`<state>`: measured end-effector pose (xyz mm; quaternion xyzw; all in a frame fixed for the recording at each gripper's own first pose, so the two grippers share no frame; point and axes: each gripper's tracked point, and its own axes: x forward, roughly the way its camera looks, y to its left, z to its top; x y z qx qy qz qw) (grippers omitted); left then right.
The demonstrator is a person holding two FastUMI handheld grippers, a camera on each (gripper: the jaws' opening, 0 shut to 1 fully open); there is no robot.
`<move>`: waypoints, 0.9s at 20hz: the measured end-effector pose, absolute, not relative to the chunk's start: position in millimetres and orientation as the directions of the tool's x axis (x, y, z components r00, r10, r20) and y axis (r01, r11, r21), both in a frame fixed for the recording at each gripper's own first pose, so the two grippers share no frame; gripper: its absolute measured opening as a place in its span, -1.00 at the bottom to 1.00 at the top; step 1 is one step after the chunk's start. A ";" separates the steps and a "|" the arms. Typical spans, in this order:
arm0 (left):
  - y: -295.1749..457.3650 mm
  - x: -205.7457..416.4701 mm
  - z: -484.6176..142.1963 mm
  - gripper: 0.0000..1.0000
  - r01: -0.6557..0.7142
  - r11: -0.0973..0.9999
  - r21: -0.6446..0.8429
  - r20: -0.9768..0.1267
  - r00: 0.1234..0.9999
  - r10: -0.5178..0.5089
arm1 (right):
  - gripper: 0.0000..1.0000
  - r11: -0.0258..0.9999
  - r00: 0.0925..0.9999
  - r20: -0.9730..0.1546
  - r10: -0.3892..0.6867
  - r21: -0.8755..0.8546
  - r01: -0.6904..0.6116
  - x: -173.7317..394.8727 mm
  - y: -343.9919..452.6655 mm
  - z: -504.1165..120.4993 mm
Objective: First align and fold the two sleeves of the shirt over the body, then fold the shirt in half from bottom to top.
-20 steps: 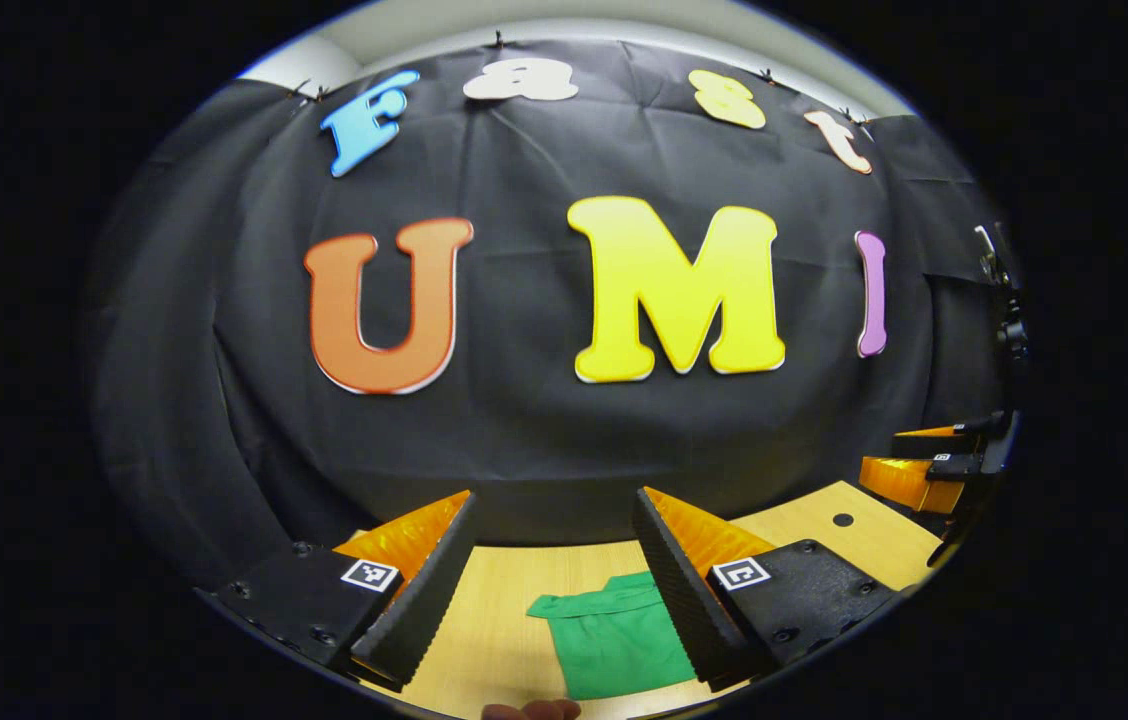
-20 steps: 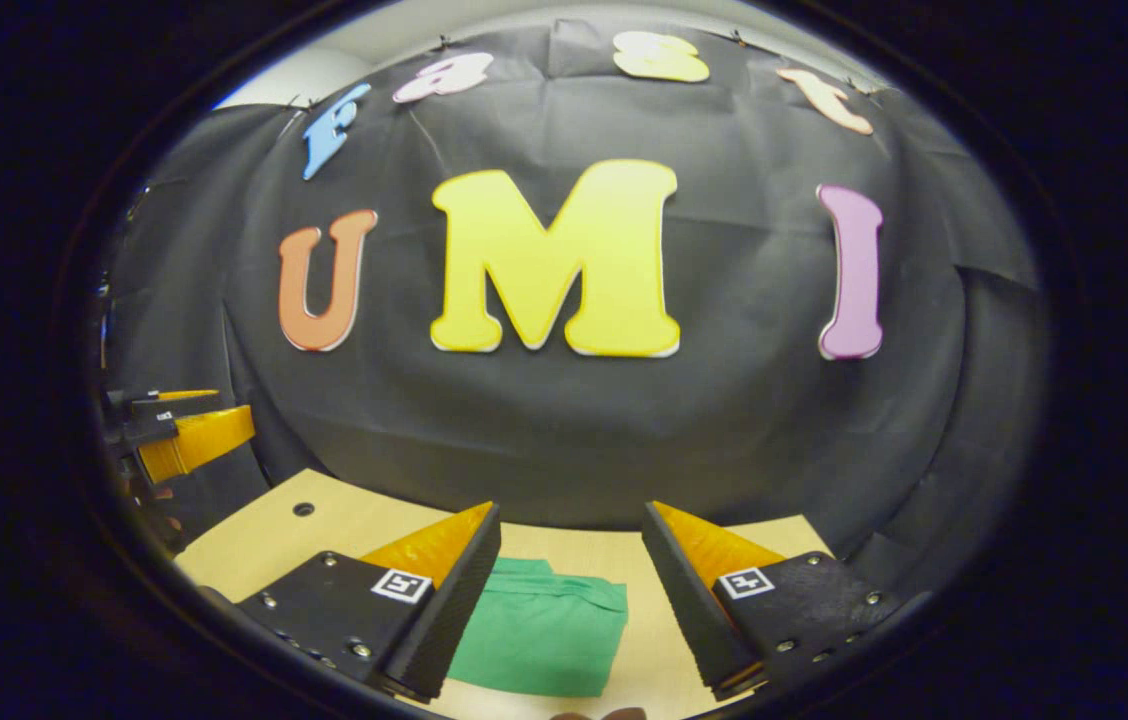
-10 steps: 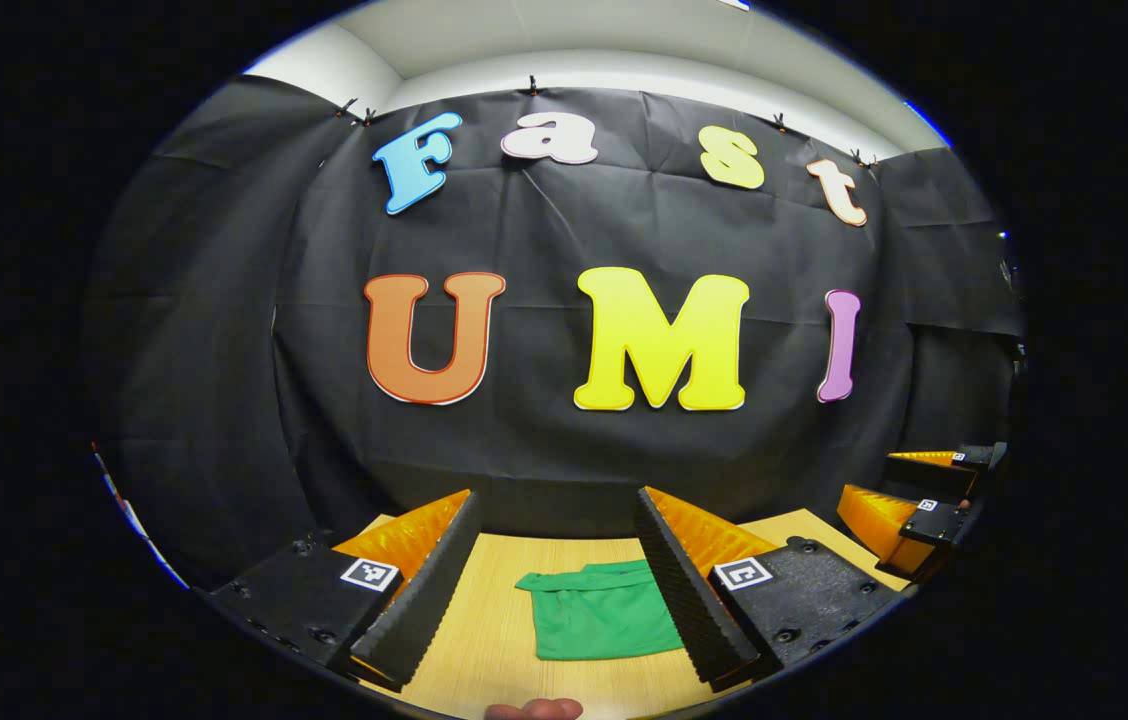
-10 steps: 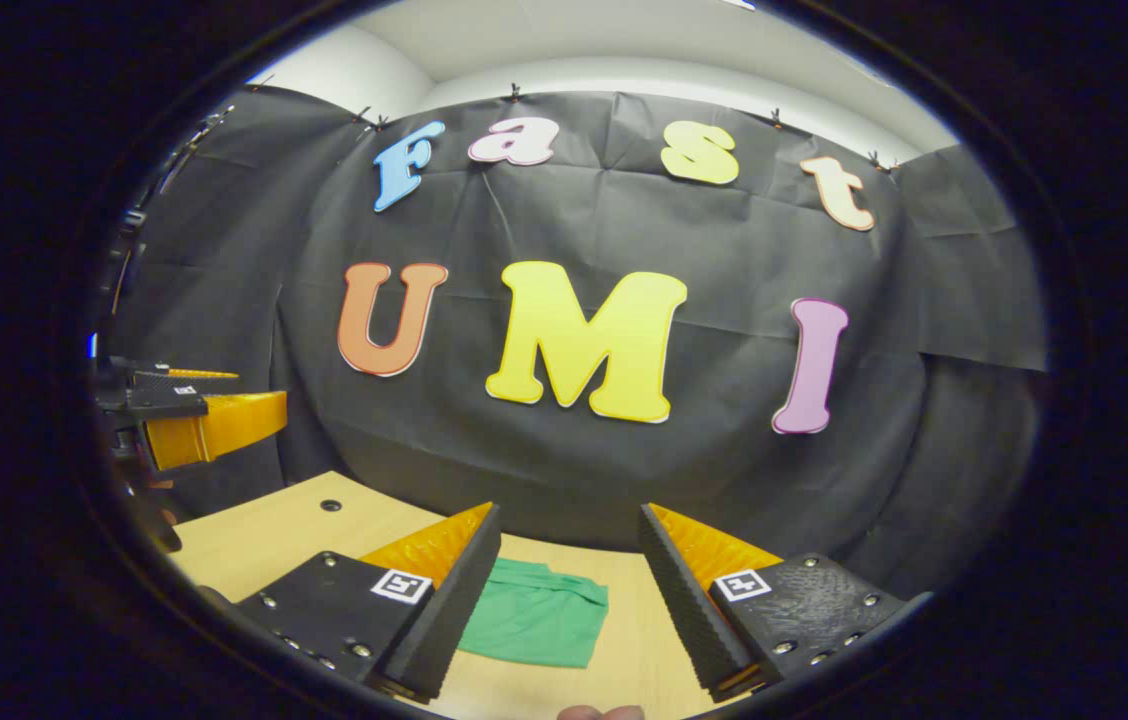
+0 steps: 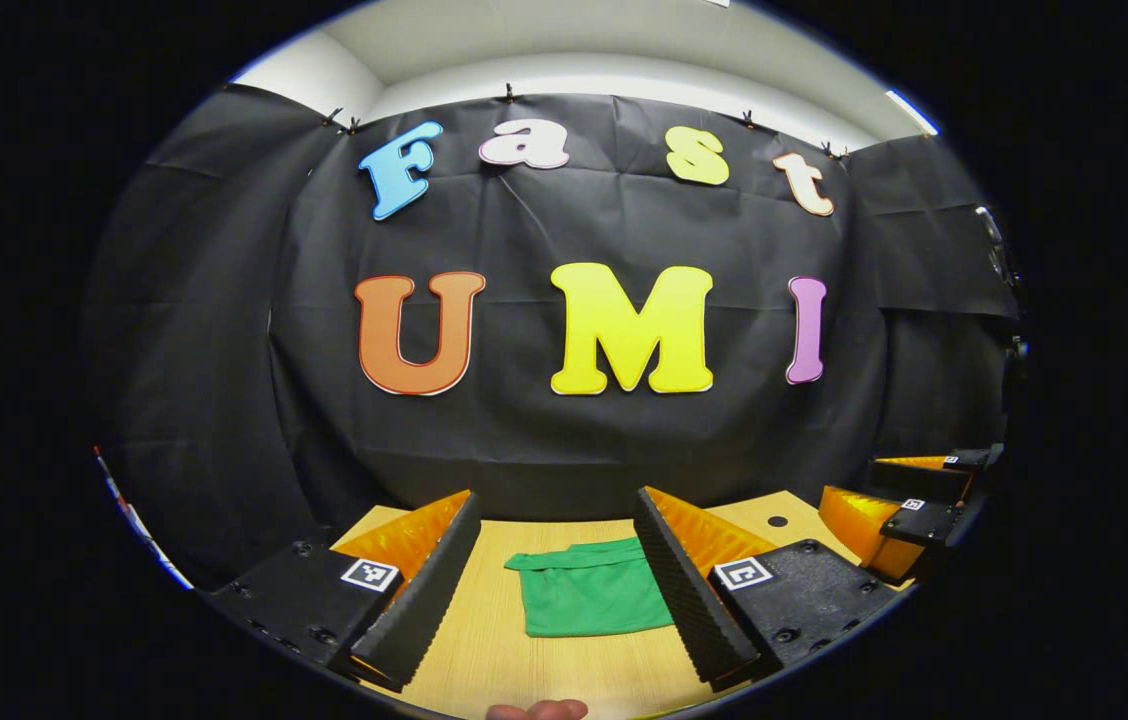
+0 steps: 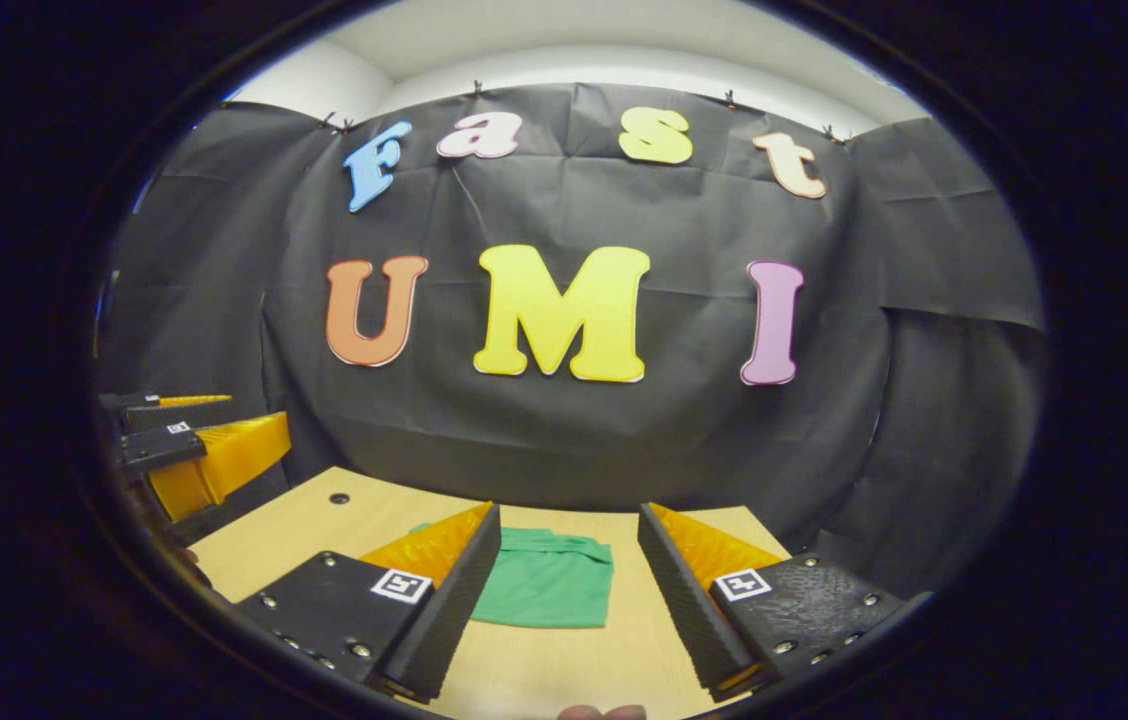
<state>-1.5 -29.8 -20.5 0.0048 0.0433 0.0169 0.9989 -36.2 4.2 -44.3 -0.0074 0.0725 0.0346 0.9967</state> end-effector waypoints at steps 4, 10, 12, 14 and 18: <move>-28.8 0.7 -18.4 0.96 -0.033 0.999 0.016 -0.096 0.995 0.034 | 0.75 0.997 0.989 -0.126 0.075 -0.015 -0.077 -34.0 8.5 -36.3; -30.0 3.3 -10.9 0.96 -0.019 0.999 0.032 -0.081 0.996 0.021 | 0.75 0.998 0.993 -0.101 0.055 -0.003 -0.056 -29.1 2.5 -26.8; -29.9 4.1 -8.1 0.96 -0.016 0.999 0.037 -0.078 0.997 0.019 | 0.75 0.999 0.994 -0.093 0.049 0.007 -0.048 -27.7 1.8 -22.4; -28.8 5.8 -6.3 0.96 -0.020 0.999 0.042 -0.075 0.997 0.023 | 0.74 0.998 0.996 -0.080 0.050 0.028 -0.048 -27.2 1.7 -17.9; -25.4 6.4 -2.7 0.96 -0.028 0.999 0.039 -0.063 0.998 0.030 | 0.74 0.998 0.996 -0.077 0.052 0.029 -0.050 -27.2 2.8 -17.9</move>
